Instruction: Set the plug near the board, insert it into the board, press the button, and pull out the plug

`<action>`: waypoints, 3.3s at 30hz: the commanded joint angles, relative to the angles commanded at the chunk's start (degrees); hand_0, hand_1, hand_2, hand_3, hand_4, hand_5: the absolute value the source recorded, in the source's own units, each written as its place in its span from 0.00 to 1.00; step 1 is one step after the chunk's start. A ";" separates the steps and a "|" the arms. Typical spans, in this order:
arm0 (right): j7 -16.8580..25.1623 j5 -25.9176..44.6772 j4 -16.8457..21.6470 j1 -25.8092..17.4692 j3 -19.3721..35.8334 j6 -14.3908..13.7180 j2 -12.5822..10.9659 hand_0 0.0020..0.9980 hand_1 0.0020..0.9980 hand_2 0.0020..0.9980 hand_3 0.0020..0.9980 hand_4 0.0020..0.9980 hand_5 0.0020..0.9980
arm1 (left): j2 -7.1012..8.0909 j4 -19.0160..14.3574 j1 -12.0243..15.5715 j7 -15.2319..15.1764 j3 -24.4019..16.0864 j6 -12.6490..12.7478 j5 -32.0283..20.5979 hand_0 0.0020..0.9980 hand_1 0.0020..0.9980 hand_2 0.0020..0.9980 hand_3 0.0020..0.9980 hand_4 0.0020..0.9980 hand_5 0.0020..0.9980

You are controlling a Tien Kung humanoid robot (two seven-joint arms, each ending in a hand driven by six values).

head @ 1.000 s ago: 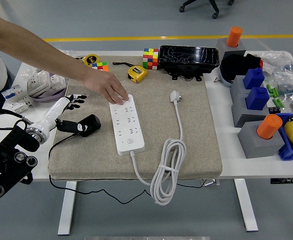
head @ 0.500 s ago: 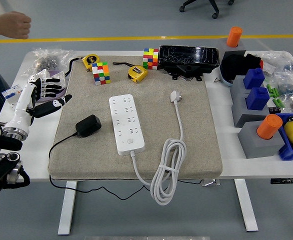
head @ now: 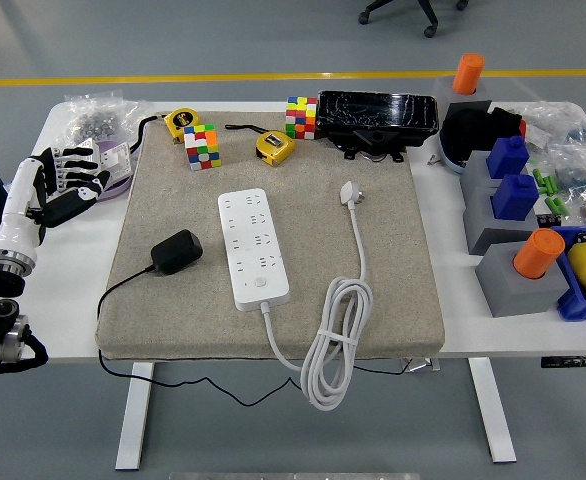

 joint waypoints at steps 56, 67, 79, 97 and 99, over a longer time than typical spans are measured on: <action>-0.20 0.95 -0.81 1.35 -1.57 0.30 -0.60 0.67 0.68 0.67 0.56 0.93 0.52 | -0.43 -0.48 -0.43 4.64 -3.46 -2.56 1.75 0.48 0.50 0.55 0.59 0.77 0.15; -0.27 1.05 -1.39 1.59 -1.28 0.24 -0.53 0.67 0.67 0.67 0.56 0.93 0.52 | -0.65 -0.19 -0.93 4.66 -3.04 -2.69 1.58 0.48 0.50 0.55 0.60 0.76 0.15; -0.18 1.06 -1.22 1.72 -1.42 0.08 -0.62 0.67 0.68 0.67 0.56 0.93 0.52 | -0.69 -0.25 -0.90 4.79 -3.20 -2.78 1.78 0.48 0.50 0.55 0.59 0.76 0.15; -0.15 0.77 -1.13 1.57 -1.63 0.03 -0.60 0.67 0.67 0.67 0.56 0.92 0.52 | -0.13 -0.21 -1.46 4.81 -2.72 -3.00 1.76 0.47 0.50 0.55 0.59 0.76 0.15; -0.16 0.74 -1.03 1.54 -1.46 0.06 -0.54 0.67 0.67 0.67 0.56 0.92 0.52 | -0.28 -0.10 -1.71 4.88 -2.62 -3.07 1.79 0.47 0.50 0.55 0.59 0.76 0.15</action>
